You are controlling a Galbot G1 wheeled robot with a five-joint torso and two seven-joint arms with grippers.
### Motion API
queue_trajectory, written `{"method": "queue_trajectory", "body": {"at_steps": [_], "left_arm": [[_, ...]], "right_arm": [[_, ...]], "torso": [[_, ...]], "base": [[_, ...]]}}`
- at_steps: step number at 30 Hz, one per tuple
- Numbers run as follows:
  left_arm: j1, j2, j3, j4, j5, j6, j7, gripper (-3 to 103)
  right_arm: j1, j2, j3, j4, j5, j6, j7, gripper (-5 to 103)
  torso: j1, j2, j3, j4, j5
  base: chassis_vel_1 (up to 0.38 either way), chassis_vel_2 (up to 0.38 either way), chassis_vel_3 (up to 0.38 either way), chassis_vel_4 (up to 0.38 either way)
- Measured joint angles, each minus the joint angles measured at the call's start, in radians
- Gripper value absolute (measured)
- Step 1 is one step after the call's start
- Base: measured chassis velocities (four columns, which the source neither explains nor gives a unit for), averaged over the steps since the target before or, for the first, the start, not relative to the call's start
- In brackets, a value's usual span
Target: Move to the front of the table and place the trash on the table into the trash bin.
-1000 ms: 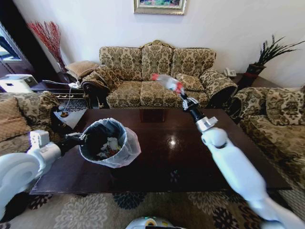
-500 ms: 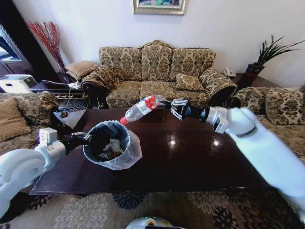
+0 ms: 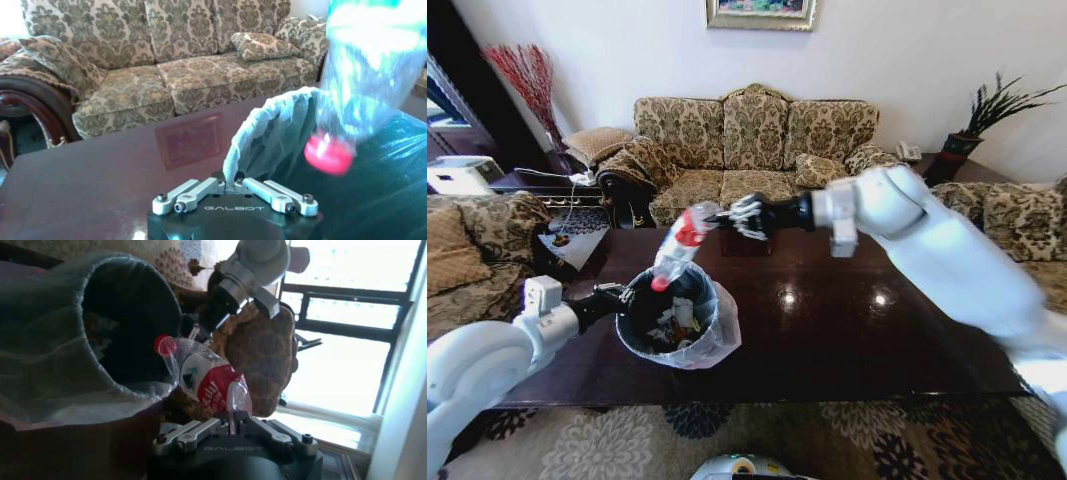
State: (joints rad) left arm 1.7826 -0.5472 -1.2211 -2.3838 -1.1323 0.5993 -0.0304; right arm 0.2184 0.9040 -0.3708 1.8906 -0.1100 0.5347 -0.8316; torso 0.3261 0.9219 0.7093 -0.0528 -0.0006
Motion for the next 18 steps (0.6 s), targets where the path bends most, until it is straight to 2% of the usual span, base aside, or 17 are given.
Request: {"method": "queue_trajectory", "body": {"at_steps": [1, 2, 7, 9, 10, 12, 14, 18], "left_arm": [[0.000, -0.003, 0.000, -0.002, 0.001, 0.000, 0.000, 0], [0.000, -0.014, 0.000, -0.011, 0.002, 0.000, 0.000, 0], [0.006, -0.031, -0.002, -0.024, 0.007, 0.001, 0.001, 0], [0.008, -0.035, -0.004, -0.025, 0.010, 0.001, 0.001, 0], [0.008, -0.035, -0.004, -0.025, 0.010, 0.001, 0.001, 0], [0.010, -0.036, -0.004, -0.026, 0.014, 0.001, 0.002, 0], [0.010, -0.036, -0.004, -0.026, 0.015, 0.001, 0.002, 0], [0.013, -0.036, -0.004, -0.033, 0.020, 0.001, 0.002, 0]], "right_arm": [[0.004, 0.000, -0.006, 0.000, 0.002, 0.000, -0.007, 1], [0.016, 0.001, -0.032, 0.010, 0.008, -0.008, -0.048, 1], [0.012, 0.005, -0.048, 0.030, -0.009, -0.021, -0.075, -1], [0.010, -0.012, -0.055, 0.047, -0.018, -0.037, -0.054, 9], [0.010, -0.012, -0.055, 0.047, -0.018, -0.037, -0.054, 9], [0.006, -0.027, -0.054, 0.057, -0.020, -0.040, -0.041, 20], [0.005, -0.031, -0.054, 0.058, -0.020, -0.040, -0.037, 20], [-0.007, -0.048, -0.051, 0.072, -0.011, -0.040, -0.013, 41]], "torso": [[0.000, 0.000, 0.000, -0.0002, 0.0000], [0.000, 0.000, 0.000, -0.0012, 0.0003], [0.000, 0.000, 0.000, -0.0009, 0.0010], [0.000, 0.000, 0.000, -0.0008, 0.0009], [0.000, 0.000, 0.000, -0.0008, 0.0009], [0.000, 0.000, 0.000, -0.0008, 0.0004], [0.000, 0.000, 0.000, -0.0008, 0.0004], [0.000, 0.000, 0.000, -0.0009, 0.0007]], "base": [[0.000, 0.000, 0.000, 0.000], [0.000, 0.000, 0.000, 0.000], [0.000, 0.000, 0.000, 0.000], [0.000, 0.000, 0.000, 0.000], [0.000, 0.000, 0.000, 0.000], [0.000, 0.000, 0.000, 0.000], [0.000, 0.000, 0.000, 0.000], [0.000, 0.000, 0.000, 0.000]]}}
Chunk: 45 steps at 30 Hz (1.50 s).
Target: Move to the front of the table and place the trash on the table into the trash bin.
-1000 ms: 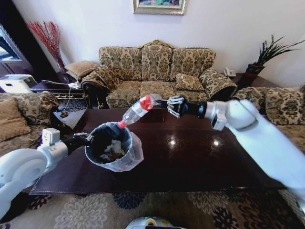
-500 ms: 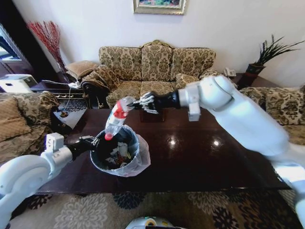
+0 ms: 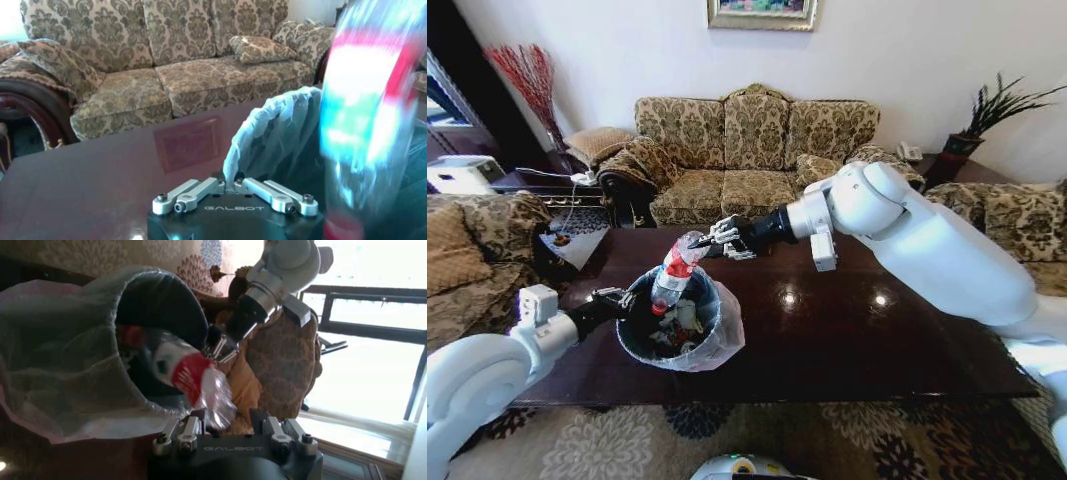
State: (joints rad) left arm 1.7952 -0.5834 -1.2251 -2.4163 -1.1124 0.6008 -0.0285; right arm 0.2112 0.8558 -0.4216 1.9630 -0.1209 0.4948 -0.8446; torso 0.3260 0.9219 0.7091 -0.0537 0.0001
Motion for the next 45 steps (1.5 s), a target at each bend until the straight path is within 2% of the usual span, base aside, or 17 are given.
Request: {"method": "queue_trajectory", "body": {"at_steps": [2, 3, 8, 12, 14, 16, 17, 19, 23, 26, 30, 32, 33, 35, 36, 39, 45], "left_arm": [[0.000, -0.001, 0.000, -0.001, 0.000, 0.000, 0.000, 0], [0.002, -0.004, -0.001, -0.003, 0.001, 0.000, 0.000, 0], [0.008, -0.019, -0.005, -0.007, 0.005, 0.001, 0.000, 0], [0.018, -0.038, -0.031, -0.006, 0.014, 0.014, 0.000, 0], [0.030, -0.066, -0.069, -0.007, 0.022, 0.022, -0.006, 0], [0.043, -0.104, -0.138, -0.007, 0.014, 0.031, -0.013, 0], [0.043, -0.104, -0.138, -0.007, 0.014, 0.031, -0.013, 0], [0.038, -0.135, -0.194, -0.004, -0.031, 0.049, -0.034, 0], [0.034, -0.171, -0.283, 0.002, -0.083, 0.070, -0.058, 0], [0.051, -0.204, -0.382, 0.011, -0.128, 0.077, -0.063, 0], [0.100, -0.280, -0.547, 0.030, -0.193, 0.079, -0.063, 0], [0.123, -0.379, -0.618, 0.042, -0.171, 0.066, -0.048, 0], [0.123, -0.379, -0.618, 0.042, -0.171, 0.066, -0.048, 0], [0.123, -0.513, -0.645, 0.052, -0.116, 0.044, -0.031, 0], [0.123, -0.513, -0.645, 0.052, -0.116, 0.044, -0.031, 0], [0.105, -0.667, -0.661, 0.058, -0.069, 0.020, -0.012, 0], [0.071, -0.804, -0.631, 0.072, -0.030, -0.009, 0.000, 0]], "right_arm": [[-0.001, -0.001, 0.000, 0.001, 0.001, 0.000, 0.007, 41], [-0.005, -0.001, 0.000, 0.001, 0.001, -0.001, 0.019, 52], [-0.031, -0.009, 0.018, 0.001, 0.007, -0.013, 0.048, 69], [-0.148, -0.079, 0.119, 0.019, 0.085, -0.107, 0.106, 80], [-0.311, -0.171, 0.208, 0.057, 0.214, -0.247, 0.274, 90], [-0.588, -0.207, 0.442, 0.118, 0.349, -0.419, 0.507, 99], [-0.588, -0.207, 0.442, 0.118, 0.349, -0.419, 0.507, 99], [-0.861, -0.188, 0.637, 0.181, 0.427, -0.527, 0.694, 100], [-1.115, -0.150, 0.818, 0.244, 0.488, -0.571, 0.818, 100], [-1.281, -0.098, 0.930, 0.280, 0.506, -0.574, 0.892, 100], [-1.447, 0.056, 1.029, 0.295, 0.554, -0.548, 0.982, 100], [-1.528, 0.191, 1.063, 0.282, 0.546, -0.497, 1.003, 100], [-1.528, 0.191, 1.063, 0.282, 0.546, -0.497, 1.003, 100], [-1.592, 0.273, 1.066, 0.269, 0.498, -0.438, 1.000, 100], [-1.592, 0.273, 1.066, 0.269, 0.498, -0.438, 1.000, 100], [-1.650, 0.329, 1.055, 0.261, 0.457, -0.389, 0.988, 100], [-1.755, 0.382, 1.060, 0.268, 0.408, -0.308, 0.974, 100]], "torso": [[0.000, 0.000, 0.000, 0.0000, 0.0000], [0.000, 0.000, 0.000, 0.0001, -0.0002], [0.000, 0.000, 0.000, 0.0007, -0.0003], [0.000, 0.000, 0.000, 0.0006, -0.0006], [0.000, 0.000, 0.000, -0.0001, 0.0006], [0.000, 0.000, 0.000, -0.0005, 0.0003], [0.000, 0.000, 0.000, -0.0005, 0.0003], [0.000, 0.000, 0.000, 0.0000, 0.0012], [0.000, 0.000, 0.000, -0.0001, -0.0006], [0.000, 0.000, 0.000, -0.0002, -0.0005], [0.000, 0.000, 0.000, 0.0002, 0.0007], [0.000, 0.000, 0.000, 0.0002, 0.0002], [0.000, 0.000, 0.000, 0.0002, 0.0002], [0.000, 0.000, 0.000, 0.0004, -0.0007], [0.000, 0.000, 0.000, 0.0004, -0.0007], [0.000, 0.000, 0.000, 0.0014, -0.0008], [0.000, 0.000, 0.000, -0.0008, -0.0002]], "base": [[0.000, 0.000, 0.000, 0.000], [0.000, 0.000, 0.000, 0.000], [0.000, 0.000, 0.000, 0.000], [0.000, 0.000, 0.000, 0.000], [0.000, 0.000, 0.000, 0.000], [0.000, 0.000, 0.000, 0.000], [0.000, 0.000, 0.000, 0.000], [0.000, 0.000, 0.000, 0.000], [0.000, 0.000, 0.000, 0.000], [0.000, 0.000, 0.000, 0.000], [0.000, 0.000, 0.000, 0.000], [0.000, 0.000, 0.000, 0.000], [0.000, 0.000, 0.000, 0.000], [0.000, 0.000, 0.000, 0.000], [0.000, 0.000, 0.000, 0.000], [0.000, 0.000, 0.000, 0.000], [0.000, 0.000, 0.000, 0.000]]}}
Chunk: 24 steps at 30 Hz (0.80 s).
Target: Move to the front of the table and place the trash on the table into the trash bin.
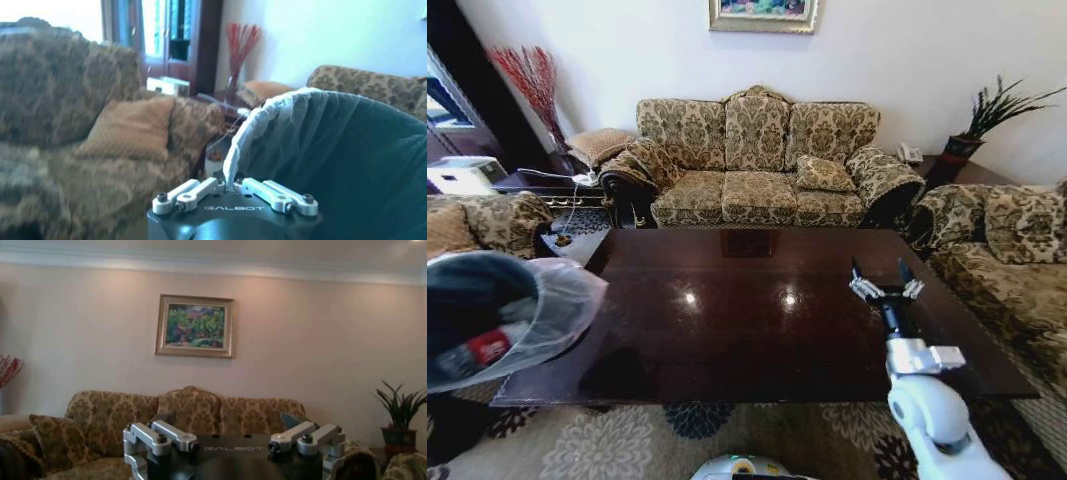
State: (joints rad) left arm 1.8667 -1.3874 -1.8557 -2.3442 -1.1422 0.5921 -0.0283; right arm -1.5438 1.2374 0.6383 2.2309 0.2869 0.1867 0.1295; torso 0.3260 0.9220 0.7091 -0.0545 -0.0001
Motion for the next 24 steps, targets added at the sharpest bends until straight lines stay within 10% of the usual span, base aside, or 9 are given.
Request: {"method": "queue_trajectory", "body": {"at_steps": [9, 24], "left_arm": [[-0.019, -0.079, -0.002, 0.162, 0.029, -0.051, -0.001, 0], [-0.032, -0.023, 0.061, 0.526, 0.111, -0.226, -0.083, 0]], "right_arm": [[-0.061, 0.013, -0.023, -0.001, -0.057, 0.067, -0.012, 100], [-0.037, 0.055, -0.077, -0.039, -0.119, 0.101, 0.002, 100]], "torso": [[0.000, 0.000, 0.000, 0.0012, 0.0000], [0.000, 0.000, 0.000, -0.0002, 0.0004]], "base": [[-0.004, -0.113, 0.004, 0.120], [-0.042, -0.253, 0.029, 0.228]]}}
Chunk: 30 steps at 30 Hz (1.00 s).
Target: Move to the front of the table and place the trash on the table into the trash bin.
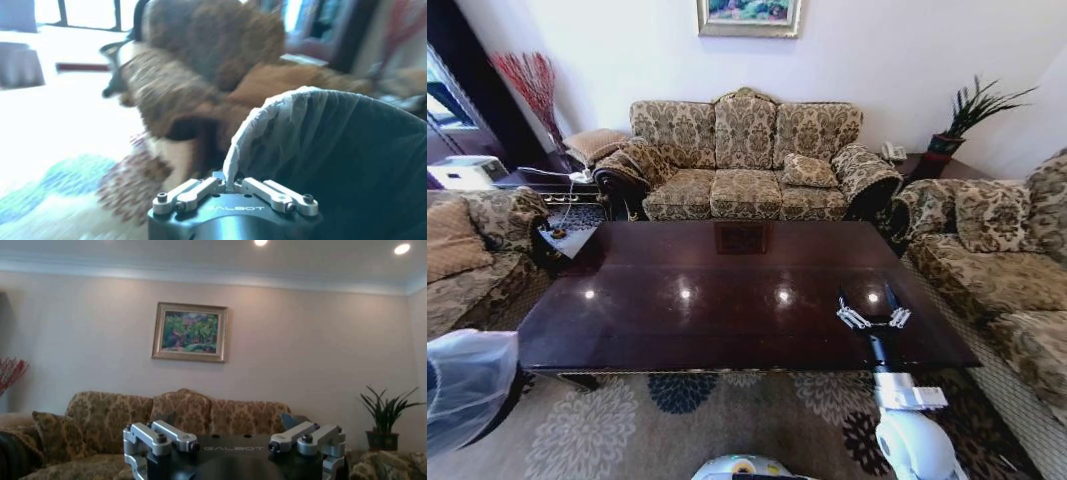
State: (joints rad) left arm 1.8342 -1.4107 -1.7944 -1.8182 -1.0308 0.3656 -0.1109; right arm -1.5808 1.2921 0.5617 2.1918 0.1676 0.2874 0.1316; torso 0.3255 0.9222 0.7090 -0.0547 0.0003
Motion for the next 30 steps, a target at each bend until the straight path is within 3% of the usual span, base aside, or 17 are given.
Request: {"method": "queue_trajectory", "body": {"at_steps": [2, 3, 5, 8, 9, 13, 19, 23, 25, 30], "left_arm": [[-0.006, 0.011, 0.042, 0.136, 0.025, -0.061, -0.035, 0], [-0.006, 0.011, 0.042, 0.136, 0.025, -0.061, -0.035, 0], [-0.013, 0.021, 0.085, 0.258, 0.034, -0.103, -0.048, 0], [-0.021, 0.030, 0.118, 0.334, 0.034, -0.123, -0.045, 0], [-0.033, 0.046, 0.161, 0.422, 0.042, -0.144, -0.029, 0], [-0.065, 0.072, 0.224, 0.556, 0.076, -0.164, 0.011, 0], [-0.127, 0.076, 0.289, 0.657, 0.097, -0.168, 0.043, 0], [-0.177, 0.082, 0.358, 0.740, 0.115, -0.208, 0.067, 0], [-0.223, 0.090, 0.406, 0.825, 0.139, -0.261, 0.107, 0], [-0.300, 0.105, 0.448, 0.948, 0.169, -0.291, 0.142, 0]], "right_arm": [[0.008, 0.004, -0.003, -0.018, -0.018, -0.003, 0.005, 100], [0.008, 0.004, -0.003, -0.018, -0.018, -0.003, 0.005, 100], [0.005, 0.004, -0.003, -0.029, -0.023, -0.004, 0.009, 100], [-0.002, 0.003, -0.003, -0.033, -0.026, -0.005, 0.012, 100], [-0.011, 0.001, -0.001, -0.033, -0.027, -0.005, 0.016, 100], [-0.022, -0.002, 0.006, -0.029, -0.026, -0.005, 0.034, 100], [-0.026, 0.002, 0.026, -0.018, -0.016, -0.005, 0.049, 100], [-0.044, 0.000, 0.040, -0.016, -0.009, 0.007, 0.051, 100], [-0.064, -0.001, 0.047, -0.013, -0.004, 0.019, 0.045, 100], [-0.071, 0.002, 0.042, 0.010, 0.004, 0.026, 0.044, 100]], "torso": [[0.001, -0.001, 0.001, 0.0006, -0.0016], [0.001, -0.001, 0.001, 0.0006, -0.0016], [0.001, -0.001, 0.001, 0.0024, -0.0018], [0.001, -0.001, 0.000, 0.0023, -0.0007], [0.001, -0.001, 0.000, 0.0015, -0.0004], [0.000, 0.000, 0.000, 0.0008, -0.0007], [0.000, 0.000, 0.000, 0.0008, 0.0003], [0.001, 0.000, 0.000, 0.0013, -0.0008], [0.000, 0.000, 0.000, 0.0010, -0.0001], [0.001, 0.000, 0.000, 0.0013, -0.0009]], "base": [[0.003, 0.071, -0.004, -0.072], [0.021, 0.103, 0.010, -0.072], [0.023, 0.087, -0.004, -0.052], [0.036, 0.081, 0.009, -0.005], [0.000, 0.000, 0.000, 0.000], [-0.006, -0.013, -0.008, 0.004], [-0.004, -0.009, -0.005, 0.003], [0.000, 0.000, 0.000, 0.000], [0.000, 0.000, 0.000, 0.000], [0.000, 0.000, 0.000, 0.000]]}}
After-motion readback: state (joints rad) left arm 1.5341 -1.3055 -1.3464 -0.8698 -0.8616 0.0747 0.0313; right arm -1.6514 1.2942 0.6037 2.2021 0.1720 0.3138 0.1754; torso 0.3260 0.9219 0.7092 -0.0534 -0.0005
